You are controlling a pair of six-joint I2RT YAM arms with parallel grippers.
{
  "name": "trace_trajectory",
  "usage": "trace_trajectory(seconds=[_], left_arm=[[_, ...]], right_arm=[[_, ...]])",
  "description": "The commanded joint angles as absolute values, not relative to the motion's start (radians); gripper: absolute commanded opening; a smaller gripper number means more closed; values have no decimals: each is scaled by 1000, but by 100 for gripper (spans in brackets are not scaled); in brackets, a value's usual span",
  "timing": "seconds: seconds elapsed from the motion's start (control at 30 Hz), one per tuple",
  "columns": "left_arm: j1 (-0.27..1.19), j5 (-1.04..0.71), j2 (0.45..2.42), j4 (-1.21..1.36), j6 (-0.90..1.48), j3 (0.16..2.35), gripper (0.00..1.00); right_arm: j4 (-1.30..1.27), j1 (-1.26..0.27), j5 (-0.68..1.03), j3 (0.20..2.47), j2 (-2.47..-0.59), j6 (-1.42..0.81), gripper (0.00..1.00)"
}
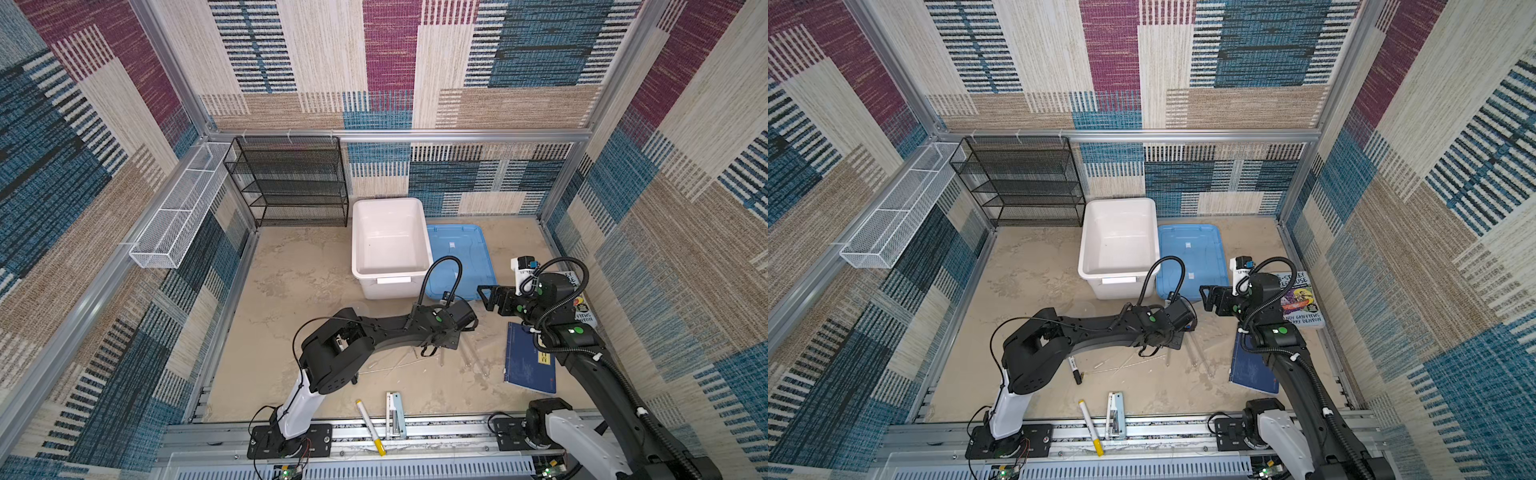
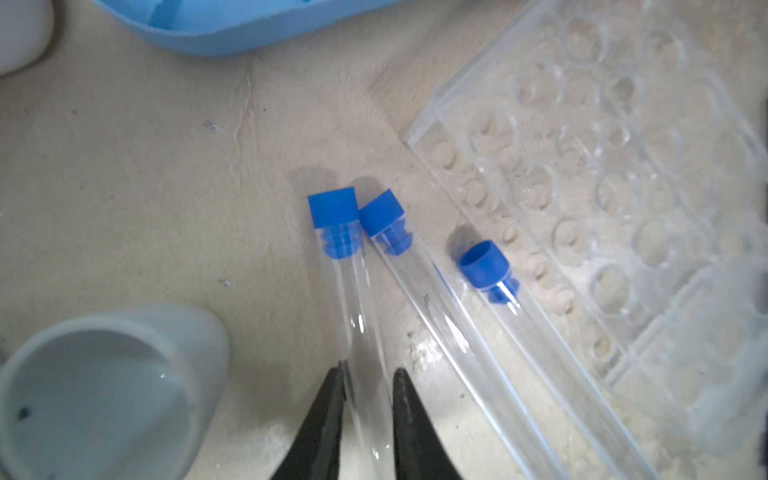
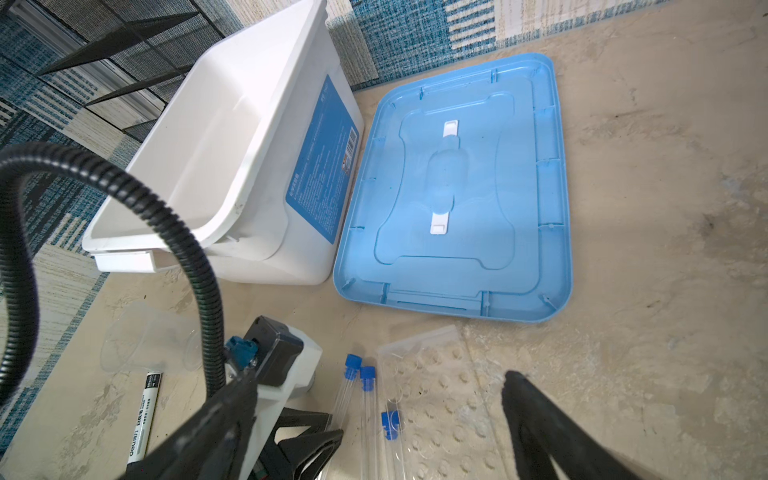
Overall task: Organize the chemistry lab equipment
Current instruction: 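Lower the left gripper onto a blue-capped test tube and grasp it, then lift the tube upright with the left gripper while the right gripper approaches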
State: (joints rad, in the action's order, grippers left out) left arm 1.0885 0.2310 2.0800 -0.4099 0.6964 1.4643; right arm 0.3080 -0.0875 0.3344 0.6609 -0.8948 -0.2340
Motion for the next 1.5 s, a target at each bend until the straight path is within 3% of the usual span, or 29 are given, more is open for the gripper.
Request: trace_trajectory(seconds=[0.0, 0.17, 0.43, 0.73, 1.1, 1.3, 1.47], left_arm=[[1086, 248, 2046, -306, 680, 1428, 24], [1082, 278, 2057, -346, 672, 1437, 23], [1092, 302, 2113, -548, 644, 1555, 30], [1106, 248, 2157, -721, 585, 1636, 30], [1111, 204, 2226, -759, 559, 1712, 30], [1096, 216, 2223, -761, 599, 1705, 21], [1085, 227, 2139, -645, 591, 1632, 20]], right_arm=[[274, -88, 355, 664, -909, -240, 94], [269, -88, 373, 670, -942, -241, 94], [283, -88, 354, 680, -943, -238, 94], [289, -90, 344, 692, -953, -239, 94], [274, -88, 328, 676, -937, -234, 94], [276, -88, 345, 693, -949, -233, 94], [286, -88, 352, 704, -944, -238, 94]])
